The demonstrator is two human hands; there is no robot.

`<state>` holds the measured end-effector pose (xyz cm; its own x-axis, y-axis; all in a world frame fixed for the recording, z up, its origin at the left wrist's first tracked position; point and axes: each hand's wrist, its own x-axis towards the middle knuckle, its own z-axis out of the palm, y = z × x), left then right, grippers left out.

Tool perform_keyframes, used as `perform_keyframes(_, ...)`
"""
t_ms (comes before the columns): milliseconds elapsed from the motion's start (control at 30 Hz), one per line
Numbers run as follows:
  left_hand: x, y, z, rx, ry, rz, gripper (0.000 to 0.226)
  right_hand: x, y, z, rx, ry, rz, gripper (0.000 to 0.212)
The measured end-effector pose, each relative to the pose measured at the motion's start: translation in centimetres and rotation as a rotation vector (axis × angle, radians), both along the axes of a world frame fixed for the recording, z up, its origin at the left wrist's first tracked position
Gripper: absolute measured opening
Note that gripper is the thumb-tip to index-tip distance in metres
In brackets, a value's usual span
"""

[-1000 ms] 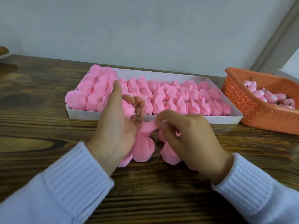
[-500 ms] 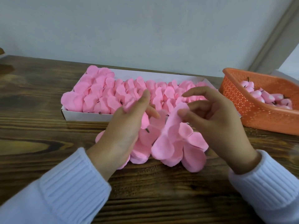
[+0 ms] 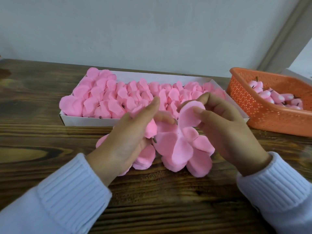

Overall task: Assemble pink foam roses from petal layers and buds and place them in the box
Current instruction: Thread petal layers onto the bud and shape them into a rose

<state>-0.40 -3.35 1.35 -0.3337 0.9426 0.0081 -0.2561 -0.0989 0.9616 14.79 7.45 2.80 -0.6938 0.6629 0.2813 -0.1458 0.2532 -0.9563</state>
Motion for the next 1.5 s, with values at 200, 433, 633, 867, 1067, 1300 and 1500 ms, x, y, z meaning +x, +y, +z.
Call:
perform_keyframes(200,0.6,-0.4,0.1,0.126,0.243,0.009,0.038,0.3,-0.1,0.0,-0.124,-0.089,0.322,0.031)
perform_keyframes(433,0.9,-0.7,0.1,0.222,0.497,0.068,0.043,0.3,-0.5,0.3,-0.134,-0.198,0.232,0.017)
perform_keyframes(633,1.1,-0.4,-0.3,0.273,0.517,0.1,0.037,0.1,-1.2,0.0,-0.189,-0.19,0.28,0.02)
perform_keyframes(867,1.2,-0.2,-0.3,0.262,0.33,0.309,0.053,-0.1,-1.5,-0.3,-0.014,-0.271,-0.003,0.021)
perform_keyframes(1067,1.7,-1.1,0.1,0.261,0.495,0.229,0.057,-0.2,-2.3,-0.4,0.005,-0.274,-0.054,0.016)
perform_keyframes(1300,1.9,-1.0,-0.2,0.221,0.671,0.179,0.03,-0.2,-2.8,-0.6,-0.044,-0.248,-0.007,0.011)
perform_keyframes(1500,1.6,-0.7,-0.9,0.221,0.677,0.197,0.039,0.0,-2.7,-0.7,-0.088,-0.229,0.015,0.019)
